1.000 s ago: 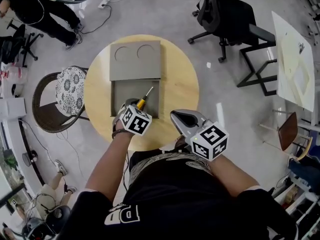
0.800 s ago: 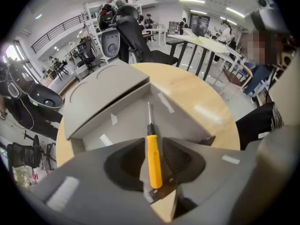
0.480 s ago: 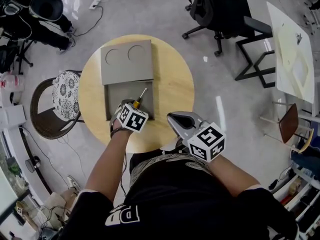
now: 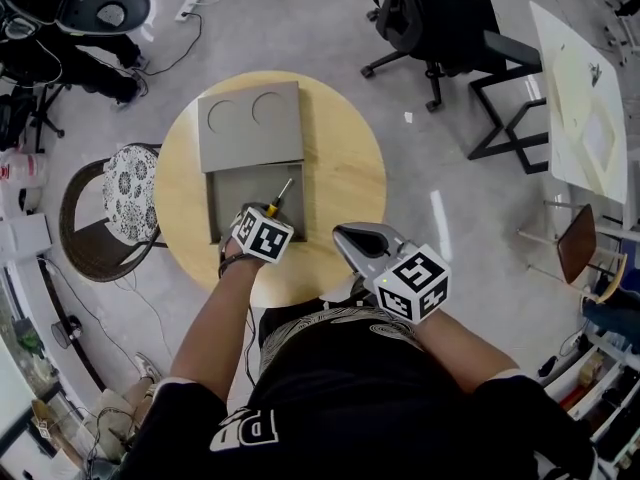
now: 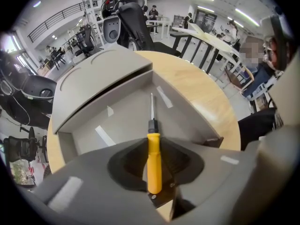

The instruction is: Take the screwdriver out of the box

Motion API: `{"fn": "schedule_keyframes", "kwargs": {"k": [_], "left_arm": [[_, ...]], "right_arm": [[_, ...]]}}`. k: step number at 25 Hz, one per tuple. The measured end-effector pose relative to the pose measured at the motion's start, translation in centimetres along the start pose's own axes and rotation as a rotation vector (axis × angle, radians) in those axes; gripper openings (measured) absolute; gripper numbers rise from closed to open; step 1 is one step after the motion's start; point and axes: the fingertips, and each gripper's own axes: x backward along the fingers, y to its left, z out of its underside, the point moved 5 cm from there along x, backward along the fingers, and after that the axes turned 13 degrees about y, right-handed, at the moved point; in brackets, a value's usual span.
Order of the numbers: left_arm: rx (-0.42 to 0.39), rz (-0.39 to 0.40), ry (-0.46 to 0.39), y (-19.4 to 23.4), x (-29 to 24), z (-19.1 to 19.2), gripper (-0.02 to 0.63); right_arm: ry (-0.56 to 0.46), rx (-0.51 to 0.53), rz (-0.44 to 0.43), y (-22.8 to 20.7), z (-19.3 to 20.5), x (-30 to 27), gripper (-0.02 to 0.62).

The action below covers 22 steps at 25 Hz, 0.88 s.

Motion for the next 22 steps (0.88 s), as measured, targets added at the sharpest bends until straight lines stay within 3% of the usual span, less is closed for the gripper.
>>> {"fn": "schedule_keyframes", "kwargs": {"k": [10, 22], "left_arm": [[0.021, 0.002, -0.028, 0.1, 0.6, -0.1, 0.139], [0.023, -0.028, -0.119, 0.6, 5.1, 0.3, 0.138]], "right_arm": [[-0.027, 0.003, 0.020, 0.5, 0.1, 0.8, 0.000], [-0.065, 0.039, 0.026, 2.4, -0.7, 1.1, 0.000]]}}
